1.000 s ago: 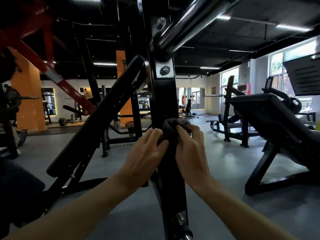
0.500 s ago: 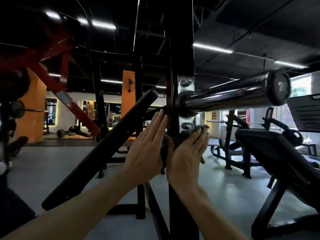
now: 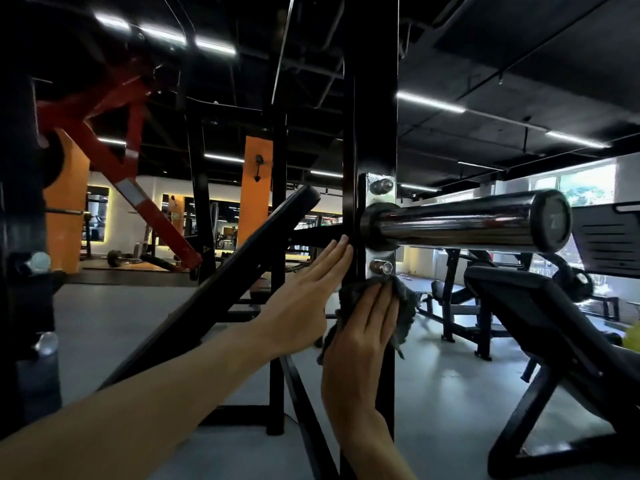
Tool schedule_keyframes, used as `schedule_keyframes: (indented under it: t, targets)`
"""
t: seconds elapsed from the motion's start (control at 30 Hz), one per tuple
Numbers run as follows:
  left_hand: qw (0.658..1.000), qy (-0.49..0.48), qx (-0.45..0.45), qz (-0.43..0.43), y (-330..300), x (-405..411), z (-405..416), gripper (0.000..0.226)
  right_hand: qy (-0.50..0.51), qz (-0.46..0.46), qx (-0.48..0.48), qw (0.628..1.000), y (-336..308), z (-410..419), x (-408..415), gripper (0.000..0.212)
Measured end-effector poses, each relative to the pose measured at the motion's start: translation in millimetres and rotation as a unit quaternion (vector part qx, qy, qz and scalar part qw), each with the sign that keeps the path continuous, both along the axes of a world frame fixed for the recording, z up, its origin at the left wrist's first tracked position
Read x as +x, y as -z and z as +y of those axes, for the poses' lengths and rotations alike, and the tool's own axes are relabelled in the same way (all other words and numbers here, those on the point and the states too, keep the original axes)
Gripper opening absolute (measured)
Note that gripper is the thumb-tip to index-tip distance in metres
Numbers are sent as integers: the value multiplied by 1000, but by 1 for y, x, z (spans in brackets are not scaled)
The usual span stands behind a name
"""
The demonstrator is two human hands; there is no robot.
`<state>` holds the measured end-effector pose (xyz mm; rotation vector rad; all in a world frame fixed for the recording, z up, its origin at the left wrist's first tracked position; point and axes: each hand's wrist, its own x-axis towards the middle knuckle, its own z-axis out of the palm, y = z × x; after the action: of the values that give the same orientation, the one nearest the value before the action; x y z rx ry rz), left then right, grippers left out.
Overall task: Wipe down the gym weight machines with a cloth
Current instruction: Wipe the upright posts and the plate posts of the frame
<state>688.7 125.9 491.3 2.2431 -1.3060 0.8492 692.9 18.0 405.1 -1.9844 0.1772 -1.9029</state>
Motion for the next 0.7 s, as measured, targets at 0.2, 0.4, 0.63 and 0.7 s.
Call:
schedule_keyframes:
  t: [0.2,0.4,0.63,0.7]
  targets:
    - [999,-14,28,6,-3,-6,2,106,-146,-91,187,967,-49,-21,-51,16]
    - [999,-24,37,-1,-4,-7,1,105,-11,2,74,997,-71,0,-28,50]
    - [999,-15,39,17,-7,-11,3,105,-144,19,129,981,-92,-29,-51,29]
    - [999,-14,44,17,-8,-12,3,104,-199,20,188,962,-100,-29,-61,33]
